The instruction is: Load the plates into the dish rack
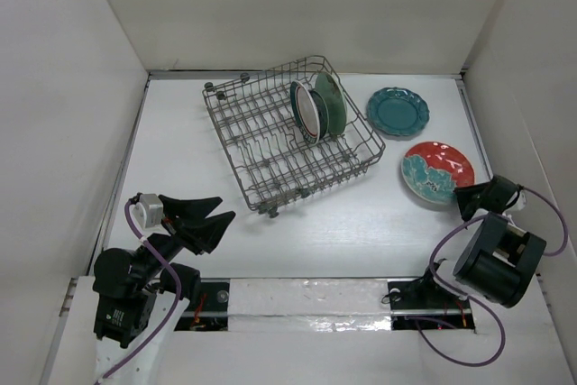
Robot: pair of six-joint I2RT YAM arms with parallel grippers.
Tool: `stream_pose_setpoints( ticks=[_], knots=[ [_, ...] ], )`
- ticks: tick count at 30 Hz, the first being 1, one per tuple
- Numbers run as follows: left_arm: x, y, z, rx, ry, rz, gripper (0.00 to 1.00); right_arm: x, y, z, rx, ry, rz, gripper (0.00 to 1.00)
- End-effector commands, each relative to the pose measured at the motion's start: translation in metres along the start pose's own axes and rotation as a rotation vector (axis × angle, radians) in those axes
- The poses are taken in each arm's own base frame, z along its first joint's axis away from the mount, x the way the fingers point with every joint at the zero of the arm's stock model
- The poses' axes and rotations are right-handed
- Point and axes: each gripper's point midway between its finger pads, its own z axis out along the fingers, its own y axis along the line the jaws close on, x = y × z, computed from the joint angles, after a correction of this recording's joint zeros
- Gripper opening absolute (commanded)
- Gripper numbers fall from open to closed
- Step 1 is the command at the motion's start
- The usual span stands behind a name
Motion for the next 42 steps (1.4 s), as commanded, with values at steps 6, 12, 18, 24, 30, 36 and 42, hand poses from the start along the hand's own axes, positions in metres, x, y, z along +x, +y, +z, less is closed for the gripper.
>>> stream_pose_setpoints(
  ticks=[6, 12, 18, 24, 30, 36, 42],
  knots=[
    [-0.021, -0.028, -0.025, 0.091, -0.148, 0.093, 0.49, -0.008, 0.024, 0.0, -0.114, -0.012, 0.05, 0.08],
    [-0.02, -0.026, -0.023, 0.087, -0.139, 0.089, 0.49, -0.039, 0.063, -0.042, -0.242, -0.135, 0.038, 0.0],
    [-0.019, -0.024, -0.021, 0.082, -0.13, 0.084, 0.49, -0.074, 0.153, -0.137, -0.479, -0.334, -0.05, 0.0],
    [-0.018, -0.022, -0.018, 0.076, -0.118, 0.077, 0.49, -0.091, 0.226, -0.225, -0.688, -0.441, -0.137, 0.0],
    [-0.017, -0.021, -0.017, 0.074, -0.114, 0.077, 0.49, -0.057, 0.33, -0.304, -0.97, -0.376, -0.334, 0.0],
    [-0.017, -0.02, -0.017, 0.072, -0.11, 0.072, 0.49, 0.054, 0.421, -0.337, -0.999, -0.302, -0.65, 0.0],
    [-0.016, -0.02, -0.016, 0.071, -0.108, 0.073, 0.49, 0.136, 0.478, -0.333, -0.964, -0.265, -0.906, 0.0]
  ],
)
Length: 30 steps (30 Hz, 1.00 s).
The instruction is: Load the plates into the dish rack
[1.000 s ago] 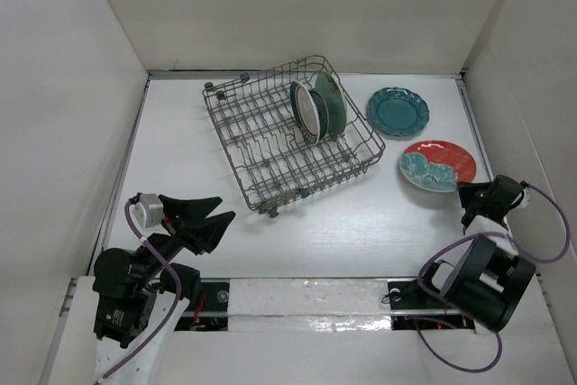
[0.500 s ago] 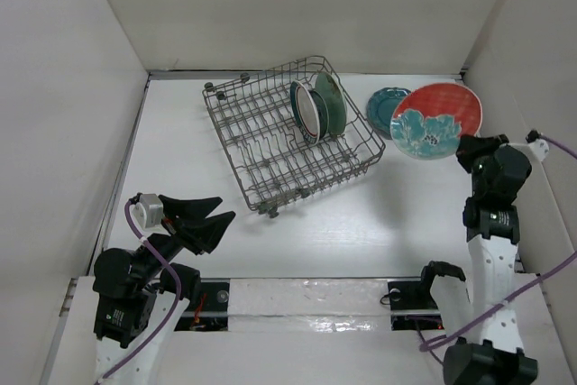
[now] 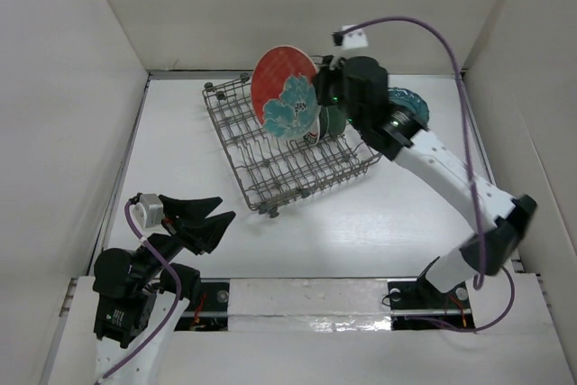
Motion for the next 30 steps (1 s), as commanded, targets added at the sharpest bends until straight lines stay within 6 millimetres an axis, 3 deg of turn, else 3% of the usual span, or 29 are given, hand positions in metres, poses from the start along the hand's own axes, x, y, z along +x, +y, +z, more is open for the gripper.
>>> stream_pose_setpoints(
  ticks=[1, 3, 4, 5, 11, 15, 18, 22, 30],
  knots=[
    [-0.016, -0.02, -0.016, 0.072, -0.109, 0.074, 0.49, -0.055, -0.007, 0.022, 0.158, -0.146, -0.1, 0.0],
    [-0.017, -0.02, -0.017, 0.072, -0.11, 0.074, 0.49, -0.044, 0.001, 0.037, 0.181, -0.106, -0.166, 0.0],
    [-0.016, -0.02, -0.016, 0.072, -0.109, 0.074, 0.49, -0.056, 0.0, 0.041, 0.212, -0.128, -0.163, 0.0],
    [-0.017, -0.02, -0.017, 0.072, -0.11, 0.074, 0.49, -0.034, -0.002, 0.059, 0.241, -0.075, -0.222, 0.0],
    [-0.018, -0.021, -0.017, 0.074, -0.114, 0.078, 0.49, -0.011, -0.004, 0.091, 0.356, -0.051, -0.358, 0.0],
    [-0.018, -0.021, -0.017, 0.075, -0.115, 0.08, 0.49, 0.02, -0.006, 0.113, 0.383, -0.006, -0.415, 0.0],
    [-0.018, -0.021, -0.017, 0.075, -0.117, 0.082, 0.49, 0.035, -0.005, 0.121, 0.383, 0.014, -0.423, 0.0],
    [-0.018, -0.021, -0.017, 0.076, -0.118, 0.083, 0.49, 0.071, 0.0, 0.134, 0.364, 0.071, -0.44, 0.0],
    [-0.017, -0.02, -0.016, 0.073, -0.113, 0.082, 0.49, 0.126, 0.007, 0.142, 0.363, 0.152, -0.501, 0.0]
  ],
)
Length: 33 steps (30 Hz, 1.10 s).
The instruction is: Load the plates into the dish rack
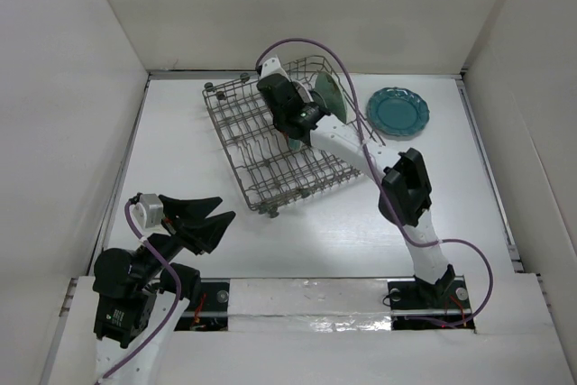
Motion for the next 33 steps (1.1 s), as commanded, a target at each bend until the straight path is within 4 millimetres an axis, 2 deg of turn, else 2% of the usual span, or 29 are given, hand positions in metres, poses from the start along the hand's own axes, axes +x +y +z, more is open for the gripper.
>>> stream_pose_setpoints(
  ticks=[1, 3, 4, 5, 7, 8, 9, 10, 11, 12, 13, 14, 15, 16, 17, 18, 19, 20, 21, 22, 23, 24, 26, 27, 29, 30, 31, 32, 33],
  knots=[
    [-0.017, -0.02, -0.015, 0.072, -0.112, 0.082, 0.49, -0.037, -0.003, -0.008, 0.068, -0.112, 0.106, 0.0],
    [-0.017, -0.019, -0.015, 0.071, -0.11, 0.079, 0.49, -0.034, -0.004, -0.007, 0.085, -0.104, 0.106, 0.0],
    [-0.017, -0.019, -0.015, 0.071, -0.108, 0.08, 0.49, -0.034, -0.001, -0.01, 0.086, -0.106, 0.107, 0.04],
    [-0.016, -0.019, -0.014, 0.07, -0.106, 0.077, 0.49, -0.032, -0.001, -0.01, 0.087, -0.102, 0.109, 0.18],
    [-0.016, -0.018, -0.013, 0.067, -0.101, 0.073, 0.49, -0.038, -0.007, -0.017, 0.084, -0.116, 0.146, 0.38],
    [-0.015, -0.017, -0.013, 0.066, -0.098, 0.071, 0.49, -0.04, -0.013, -0.017, 0.083, -0.12, 0.163, 0.52],
    [-0.015, -0.017, -0.012, 0.064, -0.095, 0.069, 0.49, -0.039, -0.018, -0.016, 0.076, -0.115, 0.174, 0.57],
    [-0.014, -0.016, -0.011, 0.062, -0.091, 0.069, 0.49, -0.05, -0.02, -0.025, 0.034, -0.137, 0.219, 0.6],
    [-0.014, -0.016, -0.011, 0.061, -0.089, 0.066, 0.49, -0.052, -0.026, -0.027, 0.022, -0.14, 0.239, 0.65],
    [-0.013, -0.015, -0.01, 0.059, -0.084, 0.063, 0.49, -0.06, -0.032, -0.034, -0.023, -0.156, 0.273, 0.67],
    [-0.013, -0.014, -0.009, 0.058, -0.081, 0.063, 0.49, -0.057, -0.026, -0.033, -0.05, -0.15, 0.268, 0.67],
    [-0.012, -0.013, -0.008, 0.055, -0.077, 0.06, 0.49, -0.067, -0.04, -0.042, -0.063, -0.172, 0.324, 0.68],
    [-0.012, -0.012, -0.007, 0.053, -0.072, 0.057, 0.49, -0.073, -0.041, -0.05, -0.093, -0.186, 0.344, 0.68],
    [-0.011, -0.012, -0.007, 0.052, -0.069, 0.054, 0.49, -0.066, -0.046, -0.047, -0.127, -0.174, 0.366, 0.68],
    [-0.011, -0.011, -0.006, 0.05, -0.066, 0.054, 0.49, -0.081, -0.066, -0.062, -0.136, -0.222, 0.422, 0.68],
    [-0.01, -0.01, -0.005, 0.046, -0.058, 0.05, 0.49, -0.084, -0.079, -0.067, -0.143, -0.245, 0.461, 0.67],
    [-0.009, -0.009, -0.004, 0.044, -0.053, 0.045, 0.49, -0.084, -0.088, -0.071, -0.176, -0.266, 0.518, 0.6],
    [-0.008, -0.009, -0.004, 0.043, -0.051, 0.045, 0.49, -0.06, -0.11, -0.054, -0.143, -0.264, 0.567, 0.3],
    [-0.008, -0.008, -0.003, 0.04, -0.046, 0.041, 0.49, -0.066, -0.144, -0.07, -0.135, -0.322, 0.64, 0.14],
    [-0.007, -0.007, -0.002, 0.039, -0.043, 0.04, 0.49, -0.059, -0.159, -0.07, -0.152, -0.341, 0.737, 0.01],
    [-0.007, -0.007, -0.002, 0.038, -0.041, 0.04, 0.49, -0.016, -0.195, -0.046, -0.074, -0.312, 0.793, 0.0],
    [-0.007, -0.007, -0.001, 0.037, -0.04, 0.038, 0.48, -0.008, -0.222, -0.052, -0.053, -0.341, 0.858, 0.0],
    [-0.005, -0.003, 0.003, 0.028, -0.022, 0.027, 0.48, 0.025, -0.254, -0.041, -0.036, -0.351, 1.014, 0.0],
    [-0.003, -0.002, 0.004, 0.024, -0.014, 0.024, 0.48, 0.08, -0.283, -0.025, 0.055, -0.291, 1.068, 0.0],
    [-0.003, 0.0, 0.006, 0.021, -0.008, 0.021, 0.48, 0.115, -0.306, -0.018, 0.086, -0.281, 1.191, 0.17],
    [-0.002, 0.001, 0.007, 0.019, -0.003, 0.019, 0.48, 0.156, -0.326, -0.012, 0.166, -0.241, 1.237, 0.26],
    [-0.001, 0.001, 0.008, 0.017, 0.0, 0.017, 0.48, 0.181, -0.331, -0.004, 0.207, -0.214, 1.297, 0.38],
    [-0.001, 0.002, 0.008, 0.015, 0.004, 0.017, 0.48, 0.194, -0.338, 0.001, 0.228, -0.217, 1.331, 0.54],
    [0.0, 0.003, 0.009, 0.014, 0.008, 0.013, 0.48, 0.208, -0.341, 0.006, 0.236, -0.205, 1.361, 0.58]
  ],
)
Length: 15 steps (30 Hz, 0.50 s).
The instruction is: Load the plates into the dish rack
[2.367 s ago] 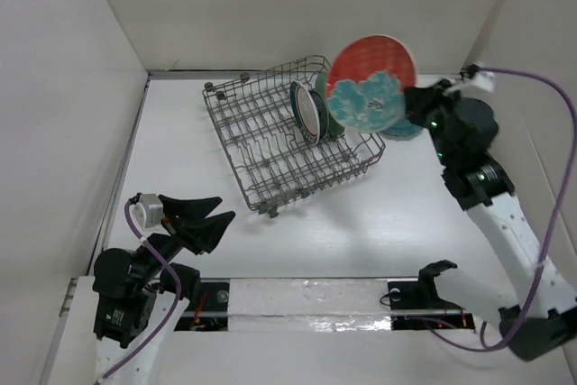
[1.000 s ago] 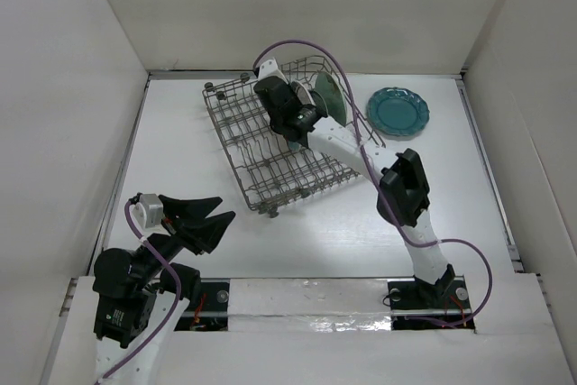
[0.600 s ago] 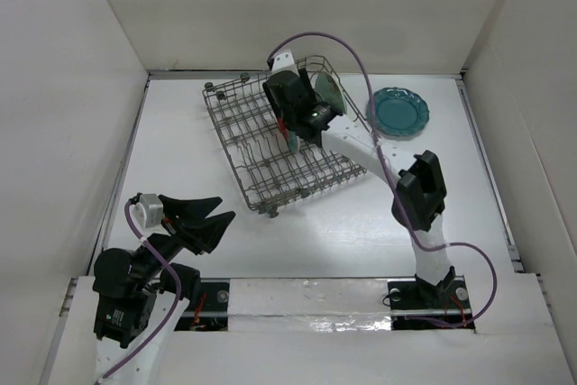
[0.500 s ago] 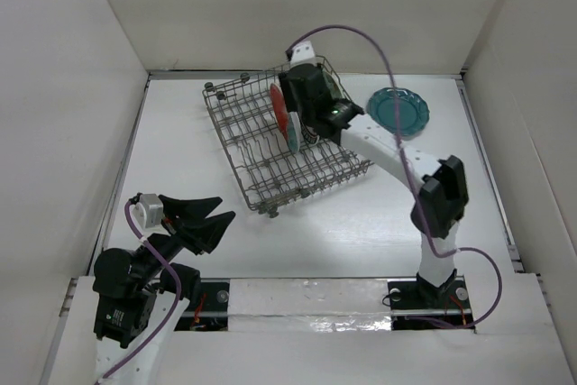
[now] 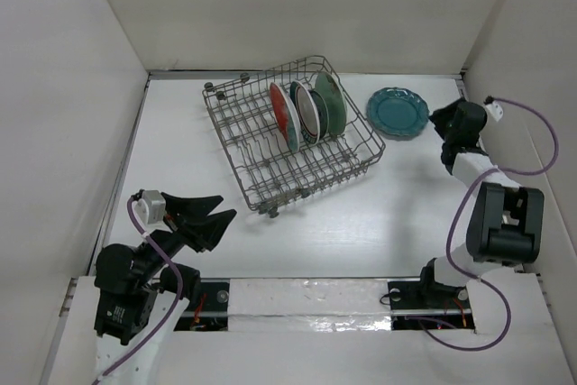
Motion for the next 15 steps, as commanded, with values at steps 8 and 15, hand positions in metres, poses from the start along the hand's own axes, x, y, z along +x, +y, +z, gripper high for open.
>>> stream_pose_setpoints(
  ticks=[8, 15],
  knots=[
    [-0.001, 0.003, 0.009, 0.015, 0.003, 0.018, 0.48, 0.085, -0.018, 0.074, -0.175, 0.263, 0.45, 0.68],
    [-0.001, 0.004, 0.011, 0.013, 0.007, 0.018, 0.48, 0.133, -0.014, 0.107, -0.187, 0.379, 0.544, 0.65]
  ],
)
